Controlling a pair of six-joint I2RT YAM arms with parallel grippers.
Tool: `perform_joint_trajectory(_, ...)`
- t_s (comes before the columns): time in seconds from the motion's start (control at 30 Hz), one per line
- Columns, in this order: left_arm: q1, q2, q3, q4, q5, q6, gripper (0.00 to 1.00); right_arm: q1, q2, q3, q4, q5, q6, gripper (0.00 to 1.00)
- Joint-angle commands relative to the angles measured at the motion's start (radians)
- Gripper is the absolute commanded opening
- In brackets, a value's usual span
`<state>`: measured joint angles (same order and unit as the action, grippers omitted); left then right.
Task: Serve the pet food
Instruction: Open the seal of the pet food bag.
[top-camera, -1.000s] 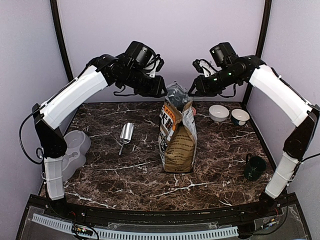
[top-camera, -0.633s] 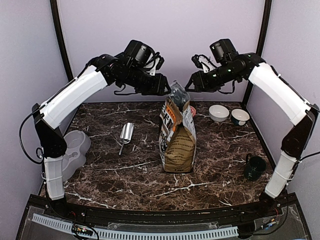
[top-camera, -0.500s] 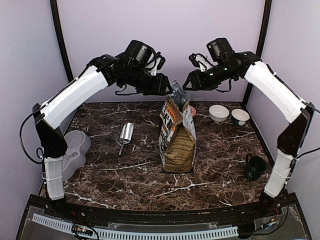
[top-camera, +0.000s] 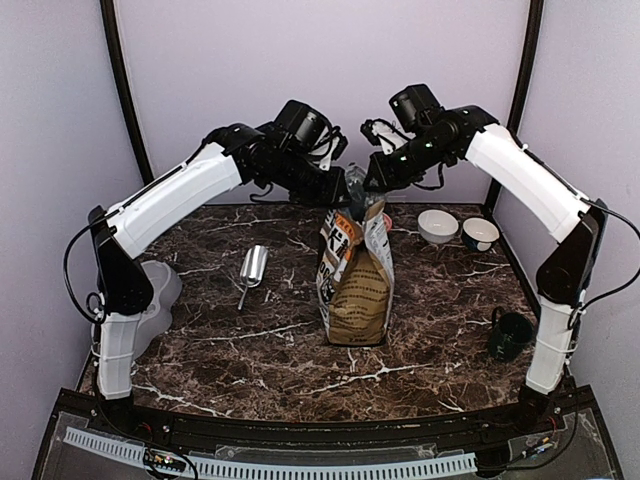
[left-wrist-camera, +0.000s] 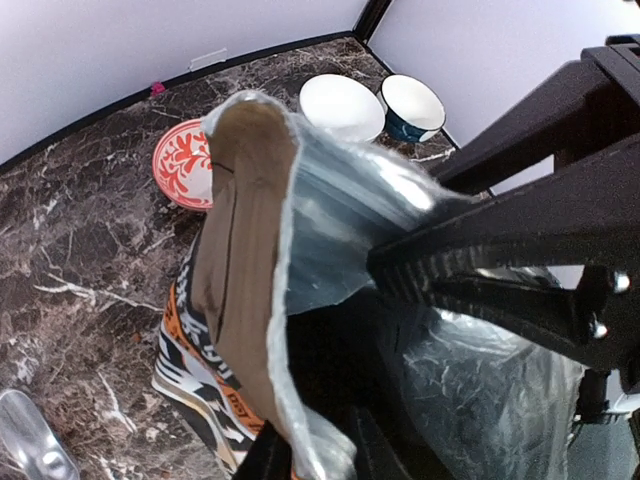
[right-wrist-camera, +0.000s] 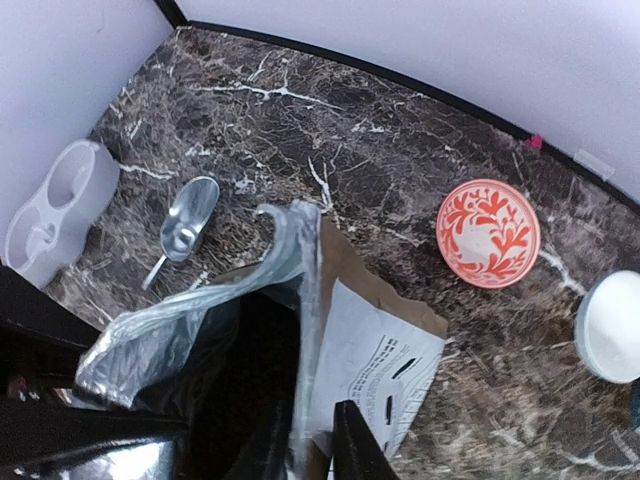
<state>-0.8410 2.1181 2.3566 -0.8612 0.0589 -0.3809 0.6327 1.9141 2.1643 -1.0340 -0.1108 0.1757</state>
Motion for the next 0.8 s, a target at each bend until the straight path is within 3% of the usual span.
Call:
perform_joint_trajectory(0.0, -0.004, -0.006, 0.059, -0.036, -0.059, 0.018, 0.01, 0.006, -0.001, 0.035, 0.001, 0.054, -0.004, 0.03)
perform_joint_trajectory(0.23, -0.004, -0.013, 0.231, -0.16, -0.19, 0.09, 0.0, 0.006, -0.002, 0.18, -0.017, 0.122, -0.015, 0.0)
perform_joint_trajectory(0.37, 0.007, -0.066, 0.245, -0.221, -0.29, 0.148, 0.0, -0.003, -0.009, 0.25, -0.052, 0.195, -0.029, 0.0)
perform_joint_trajectory(0.53, 0.039, -0.145, 0.22, -0.312, -0.379, 0.199, 0.0, -0.05, -0.084, 0.154, -0.042, 0.213, -0.022, 0.0)
perform_joint_trajectory(0.77, 0.045, -0.191, 0.153, -0.338, -0.317, 0.276, 0.0, -0.086, -0.125, -0.011, -0.013, 0.145, 0.007, 0.0)
